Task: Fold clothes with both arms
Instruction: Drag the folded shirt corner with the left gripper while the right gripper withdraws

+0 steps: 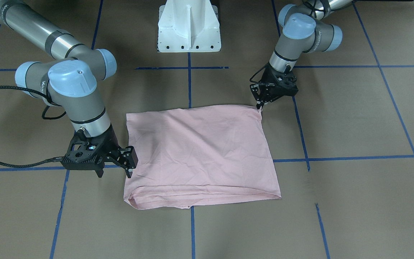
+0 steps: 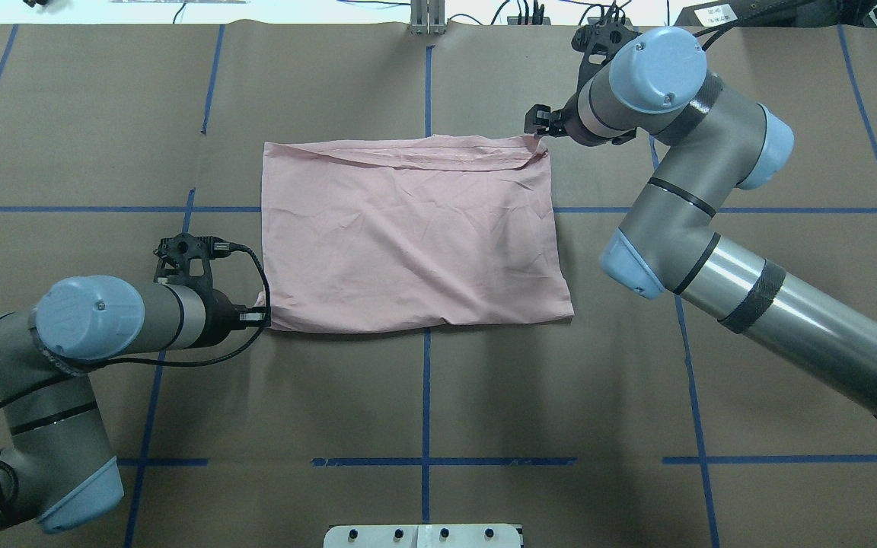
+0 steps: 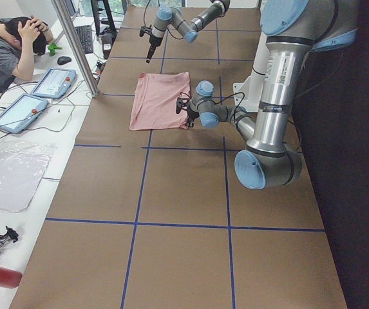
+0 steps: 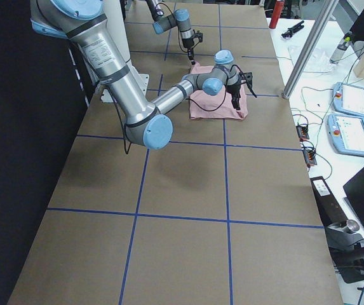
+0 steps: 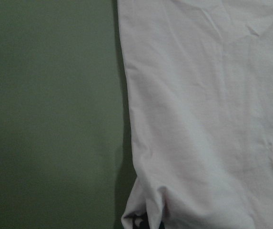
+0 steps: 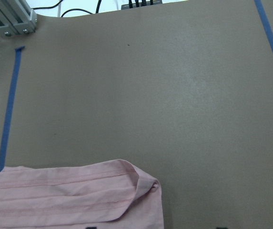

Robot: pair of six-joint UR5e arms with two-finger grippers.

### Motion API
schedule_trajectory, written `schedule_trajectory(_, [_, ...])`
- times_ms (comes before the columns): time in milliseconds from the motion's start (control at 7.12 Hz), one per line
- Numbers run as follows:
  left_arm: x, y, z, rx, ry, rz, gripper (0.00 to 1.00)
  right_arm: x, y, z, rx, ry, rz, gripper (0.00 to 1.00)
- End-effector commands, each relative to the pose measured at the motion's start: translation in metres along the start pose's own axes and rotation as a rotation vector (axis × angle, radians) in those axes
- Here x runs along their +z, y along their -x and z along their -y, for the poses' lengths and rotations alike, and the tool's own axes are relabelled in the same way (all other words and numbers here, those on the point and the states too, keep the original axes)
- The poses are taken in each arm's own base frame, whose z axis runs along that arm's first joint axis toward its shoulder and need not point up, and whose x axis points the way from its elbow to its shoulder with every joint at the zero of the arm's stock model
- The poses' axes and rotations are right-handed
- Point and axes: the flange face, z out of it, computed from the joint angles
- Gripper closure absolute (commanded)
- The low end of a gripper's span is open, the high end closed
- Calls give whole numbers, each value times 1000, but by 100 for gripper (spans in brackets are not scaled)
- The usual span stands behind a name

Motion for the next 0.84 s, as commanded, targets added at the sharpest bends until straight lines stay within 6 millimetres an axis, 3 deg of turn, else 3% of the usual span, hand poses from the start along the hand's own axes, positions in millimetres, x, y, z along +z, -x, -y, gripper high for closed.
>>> schedule_trajectory(0, [-12,48,66,121,-85,71,100,-8,22,-19,-47,-44,97,12])
schedule_trajectory(140, [-10,78,109,155,-128,132,100,-2,21,-34,-74,-121,150,12])
schedule_trajectory(421, [19,101,215,205,-178,244,100,-2,19,-36,-162,-145,161,9])
schedule_trajectory(561, [30,110,271,230,-188,299,100,-2,19,-36,-177,-142,162,9])
schedule_trajectory(702, [46,102,309,225,-196,318,100,-2,20,-37,-188,-135,160,8])
